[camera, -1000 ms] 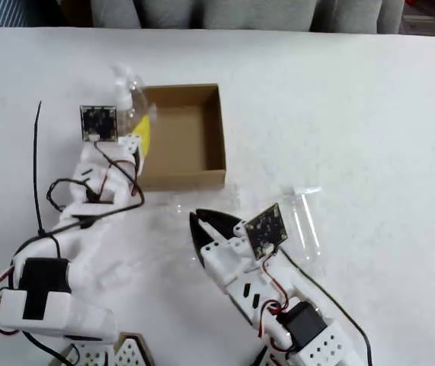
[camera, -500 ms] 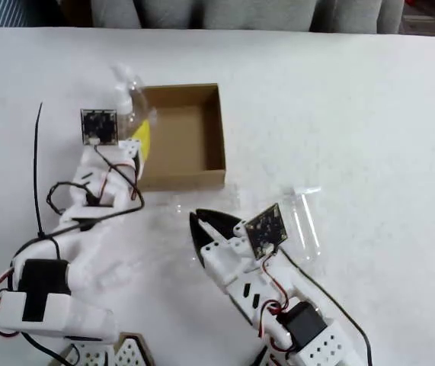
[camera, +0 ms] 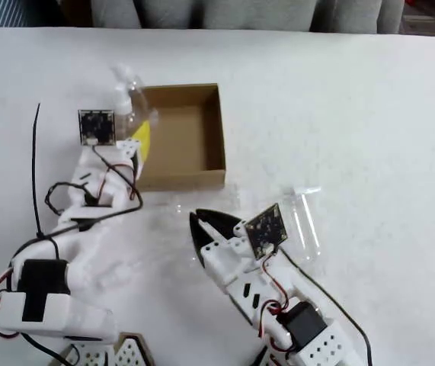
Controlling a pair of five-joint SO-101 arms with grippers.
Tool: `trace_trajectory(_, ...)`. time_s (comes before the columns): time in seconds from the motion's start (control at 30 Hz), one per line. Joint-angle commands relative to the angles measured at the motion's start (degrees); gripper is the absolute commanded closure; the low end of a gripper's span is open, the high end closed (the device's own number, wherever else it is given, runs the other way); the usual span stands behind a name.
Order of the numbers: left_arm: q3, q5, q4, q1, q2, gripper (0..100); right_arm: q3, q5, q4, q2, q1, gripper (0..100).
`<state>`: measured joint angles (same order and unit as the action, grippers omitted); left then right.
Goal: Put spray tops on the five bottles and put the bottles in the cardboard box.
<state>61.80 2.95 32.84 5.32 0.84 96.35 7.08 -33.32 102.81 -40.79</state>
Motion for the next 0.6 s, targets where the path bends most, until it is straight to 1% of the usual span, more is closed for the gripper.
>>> trace_trajectory(0.0, 0.2, 0.6, 0.6, 0.7, -1.8, 77, 0.4, -0.2, -0.1, 0.4, 0.6, 98.3)
trace_trajectory(0.17, -0.1, 1.0, 0.6, 2.2, -1.9, 76, 0.4, -0.4, -0.2, 0.4, 0.6, 98.3)
trace_trajectory(0.27, 1.1, 1.1, 0.3, 2.5, -4.6, 72, 0.4, -3.6, -0.6, 0.4, 0.6, 98.3)
trace_trajectory(0.37, 4.1, 1.1, 0.6, 2.0, -7.6, 69, 0.4, -4.1, -1.2, 0.4, 0.6, 98.3)
trace_trajectory(0.57, 4.7, 1.1, 0.4, 2.1, -9.0, 69, 0.4, -4.4, -1.3, 0.4, 0.6, 98.2)
